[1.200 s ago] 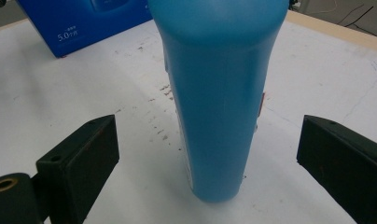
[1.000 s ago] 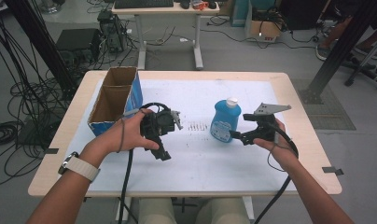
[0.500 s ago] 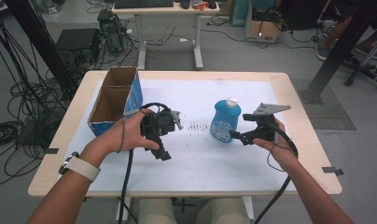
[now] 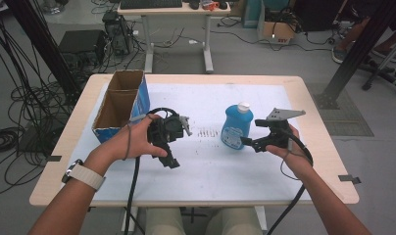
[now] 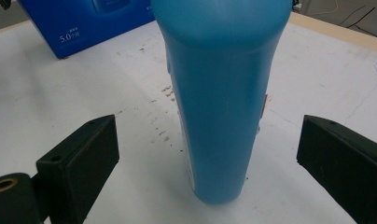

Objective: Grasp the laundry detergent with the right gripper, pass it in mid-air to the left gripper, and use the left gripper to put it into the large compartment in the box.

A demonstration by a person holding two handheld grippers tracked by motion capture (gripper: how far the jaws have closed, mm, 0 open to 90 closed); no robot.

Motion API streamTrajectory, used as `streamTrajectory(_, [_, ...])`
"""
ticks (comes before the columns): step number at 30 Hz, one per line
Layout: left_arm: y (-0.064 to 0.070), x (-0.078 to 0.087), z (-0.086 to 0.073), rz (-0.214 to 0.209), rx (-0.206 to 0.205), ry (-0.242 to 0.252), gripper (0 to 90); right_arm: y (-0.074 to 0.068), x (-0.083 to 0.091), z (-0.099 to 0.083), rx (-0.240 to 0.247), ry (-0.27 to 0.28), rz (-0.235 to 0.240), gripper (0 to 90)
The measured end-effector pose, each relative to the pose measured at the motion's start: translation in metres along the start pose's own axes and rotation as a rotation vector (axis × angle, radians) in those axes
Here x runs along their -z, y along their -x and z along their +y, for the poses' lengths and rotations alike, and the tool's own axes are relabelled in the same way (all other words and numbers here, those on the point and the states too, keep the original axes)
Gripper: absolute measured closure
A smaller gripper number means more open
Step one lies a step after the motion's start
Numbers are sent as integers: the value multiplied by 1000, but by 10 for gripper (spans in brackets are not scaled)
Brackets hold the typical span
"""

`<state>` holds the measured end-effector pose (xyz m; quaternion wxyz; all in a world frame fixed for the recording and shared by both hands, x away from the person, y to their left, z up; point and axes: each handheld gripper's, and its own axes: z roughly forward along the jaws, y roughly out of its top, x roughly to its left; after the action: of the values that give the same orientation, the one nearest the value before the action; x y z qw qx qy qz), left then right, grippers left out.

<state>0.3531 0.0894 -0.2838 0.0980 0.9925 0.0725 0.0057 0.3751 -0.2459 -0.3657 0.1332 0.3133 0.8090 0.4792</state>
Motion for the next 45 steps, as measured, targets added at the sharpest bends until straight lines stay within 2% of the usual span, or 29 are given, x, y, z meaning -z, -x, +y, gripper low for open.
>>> streamTrajectory(45, [-1, -2, -3, -4, 4, 4, 131, 1, -3, -1, 0, 7, -3, 54])
